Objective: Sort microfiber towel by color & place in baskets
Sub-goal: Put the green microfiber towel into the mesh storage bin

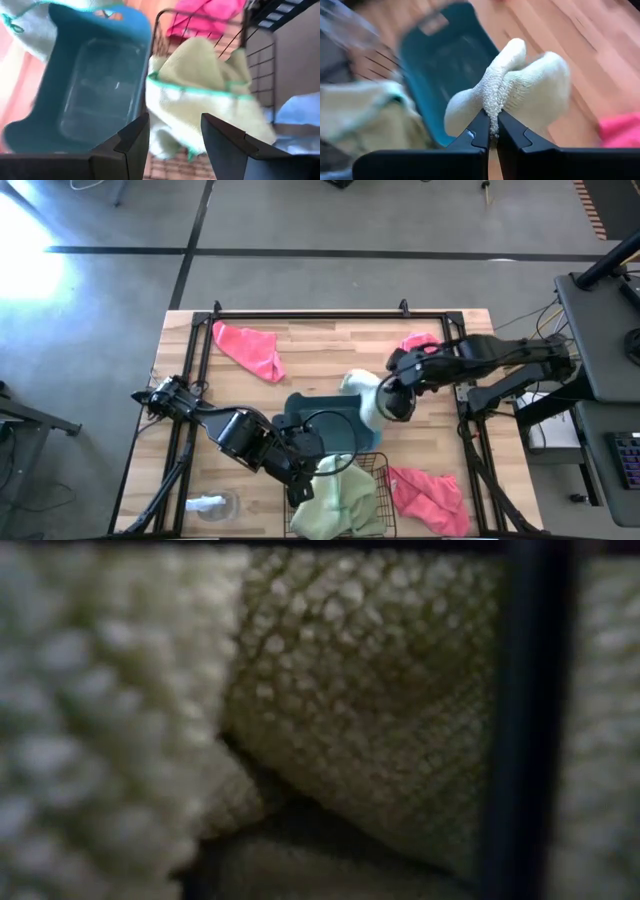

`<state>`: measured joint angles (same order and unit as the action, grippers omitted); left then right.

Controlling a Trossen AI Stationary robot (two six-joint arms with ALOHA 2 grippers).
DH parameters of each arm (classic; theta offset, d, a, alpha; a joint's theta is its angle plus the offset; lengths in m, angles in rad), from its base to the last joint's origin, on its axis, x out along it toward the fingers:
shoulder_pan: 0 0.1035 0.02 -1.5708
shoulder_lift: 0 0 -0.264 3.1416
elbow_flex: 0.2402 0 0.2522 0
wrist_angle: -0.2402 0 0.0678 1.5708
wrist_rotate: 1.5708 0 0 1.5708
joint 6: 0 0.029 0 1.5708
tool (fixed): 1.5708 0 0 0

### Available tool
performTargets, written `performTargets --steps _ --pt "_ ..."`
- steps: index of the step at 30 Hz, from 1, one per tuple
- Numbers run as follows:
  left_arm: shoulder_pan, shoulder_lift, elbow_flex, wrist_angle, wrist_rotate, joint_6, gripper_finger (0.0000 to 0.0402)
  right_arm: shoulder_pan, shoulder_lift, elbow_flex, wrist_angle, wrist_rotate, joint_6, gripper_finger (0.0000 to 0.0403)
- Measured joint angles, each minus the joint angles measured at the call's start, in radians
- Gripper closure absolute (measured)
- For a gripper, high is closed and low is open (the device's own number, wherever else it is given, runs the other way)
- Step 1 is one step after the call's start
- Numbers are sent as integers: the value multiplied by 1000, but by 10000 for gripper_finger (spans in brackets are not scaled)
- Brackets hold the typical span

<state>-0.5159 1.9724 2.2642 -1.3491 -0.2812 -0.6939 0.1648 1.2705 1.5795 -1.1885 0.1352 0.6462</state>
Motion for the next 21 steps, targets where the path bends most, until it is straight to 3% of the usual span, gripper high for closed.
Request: performTargets --steps 11,21 --pt "3 -3 0 -224 -122 3 239 156 1 75 252 25 74 391" --pt "13 -5 0 -222 -186 65 239 319 6 76 550 26 89 391"
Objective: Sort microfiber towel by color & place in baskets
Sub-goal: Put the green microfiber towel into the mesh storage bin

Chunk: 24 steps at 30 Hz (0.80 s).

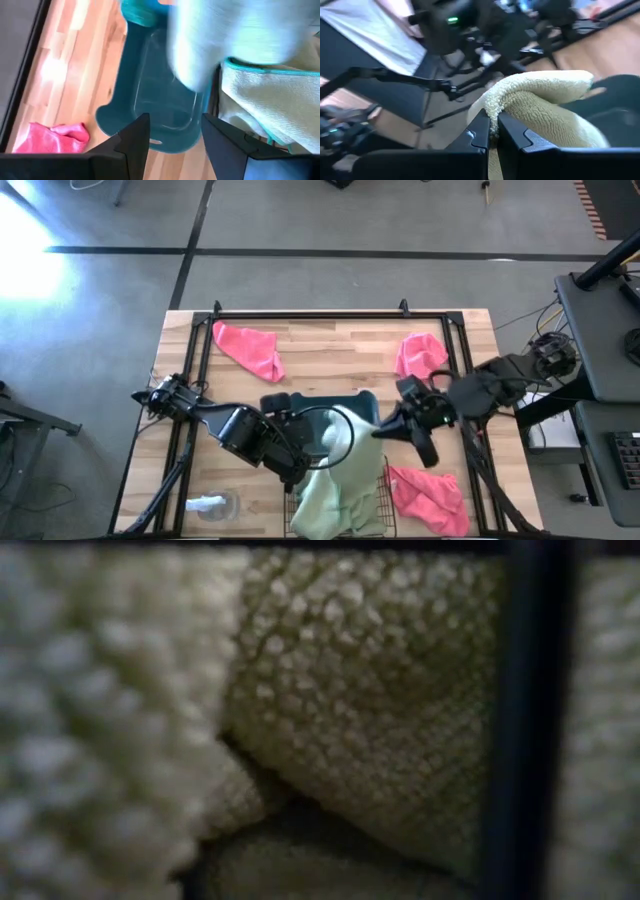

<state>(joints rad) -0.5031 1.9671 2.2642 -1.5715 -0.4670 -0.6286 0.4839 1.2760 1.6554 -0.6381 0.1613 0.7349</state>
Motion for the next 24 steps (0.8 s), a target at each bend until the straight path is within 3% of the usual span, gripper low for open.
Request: performTargets --steps 12,24 --pt "2 -2 0 0 -74 34 239 150 131 62 126 -3 33 390" --pt "2 -2 0 0 -74 49 239 240 360 391 113 -5 -92 390"
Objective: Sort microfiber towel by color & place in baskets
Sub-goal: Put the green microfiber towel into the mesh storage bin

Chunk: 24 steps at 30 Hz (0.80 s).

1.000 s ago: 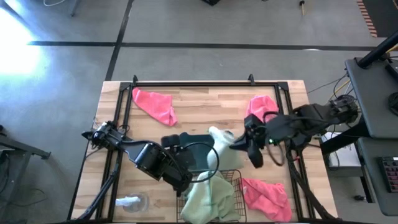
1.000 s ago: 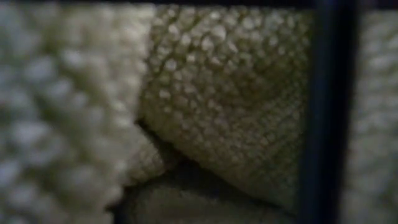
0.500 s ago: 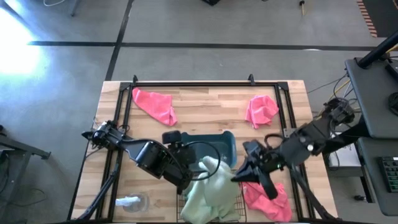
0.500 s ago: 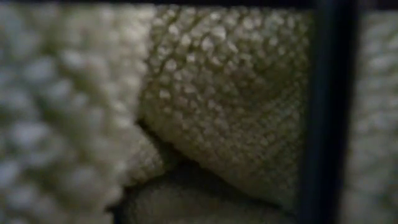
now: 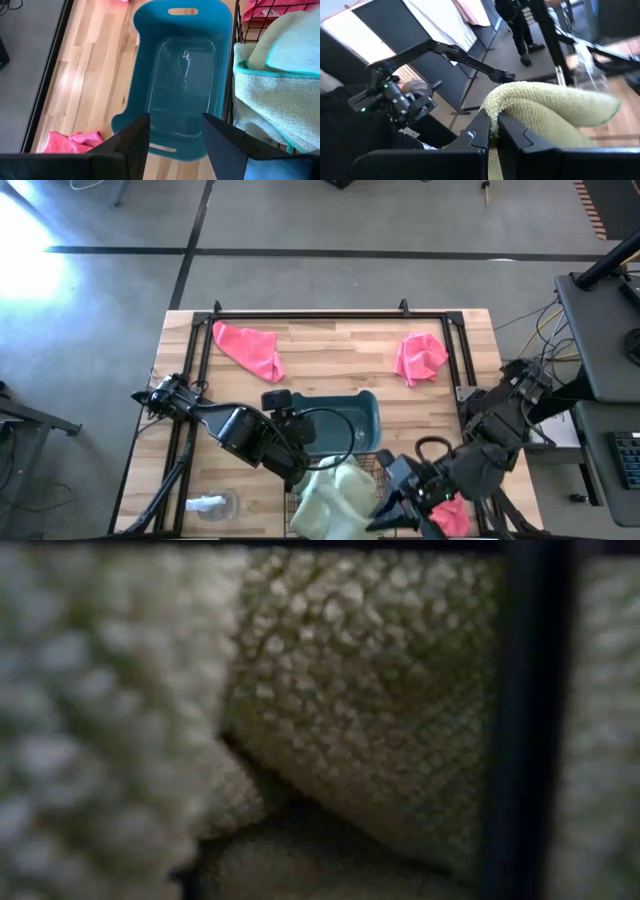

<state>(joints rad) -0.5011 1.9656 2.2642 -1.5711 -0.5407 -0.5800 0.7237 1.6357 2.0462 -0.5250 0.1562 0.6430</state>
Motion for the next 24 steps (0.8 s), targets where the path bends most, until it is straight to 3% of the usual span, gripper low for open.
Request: performTargets --steps 4,13,24 --pt "-1 0 0 0 0 3 239 7 60 97 -89 9 -35 390" --pt "-4 0 0 0 1 31 239 -12 142 188 -455 279 65 390" --pt "-23 0 0 0 19 48 239 -15 193 191 -467 228 117 390"
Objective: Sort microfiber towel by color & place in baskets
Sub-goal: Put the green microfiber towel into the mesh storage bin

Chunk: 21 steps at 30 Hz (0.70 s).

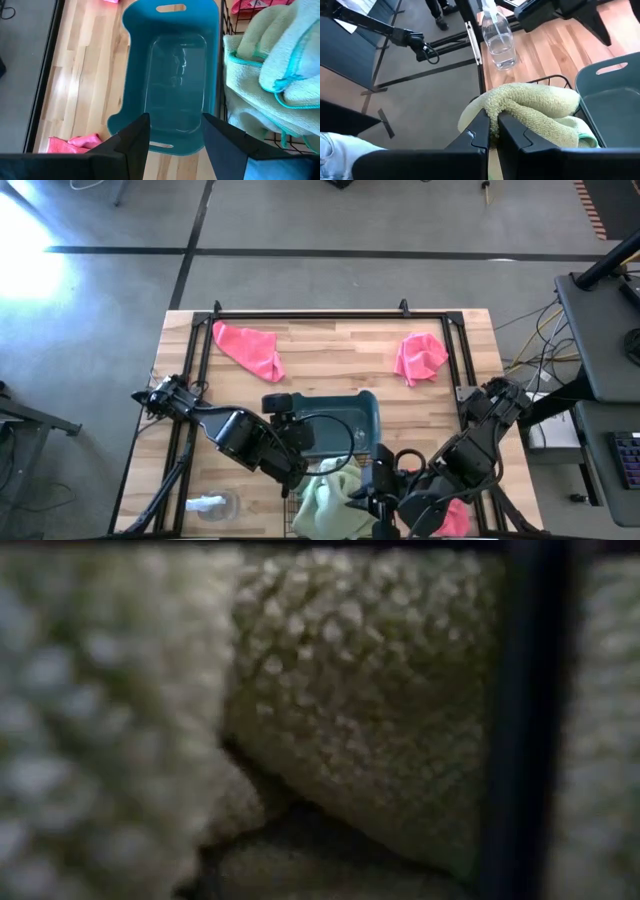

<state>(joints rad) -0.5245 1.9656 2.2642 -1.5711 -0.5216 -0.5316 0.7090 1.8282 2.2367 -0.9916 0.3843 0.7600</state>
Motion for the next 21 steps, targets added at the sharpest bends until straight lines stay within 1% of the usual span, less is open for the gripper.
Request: performTargets --steps 6,9,16,19,21 --pt "-20 0 0 0 3 -1 239 0 3 -3 0 1 16 389" --pt "-32 0 0 0 4 -7 239 0 2 -3 -2 1 16 380" --pt "-52 0 0 0 11 -15 239 0 1 -3 -16 0 9 325" --pt "-58 0 0 0 15 -28 239 0 0 -4 -56 -1 9 304" --pt "-62 0 0 0 15 -37 239 0 0 -4 -92 -23 32 294"
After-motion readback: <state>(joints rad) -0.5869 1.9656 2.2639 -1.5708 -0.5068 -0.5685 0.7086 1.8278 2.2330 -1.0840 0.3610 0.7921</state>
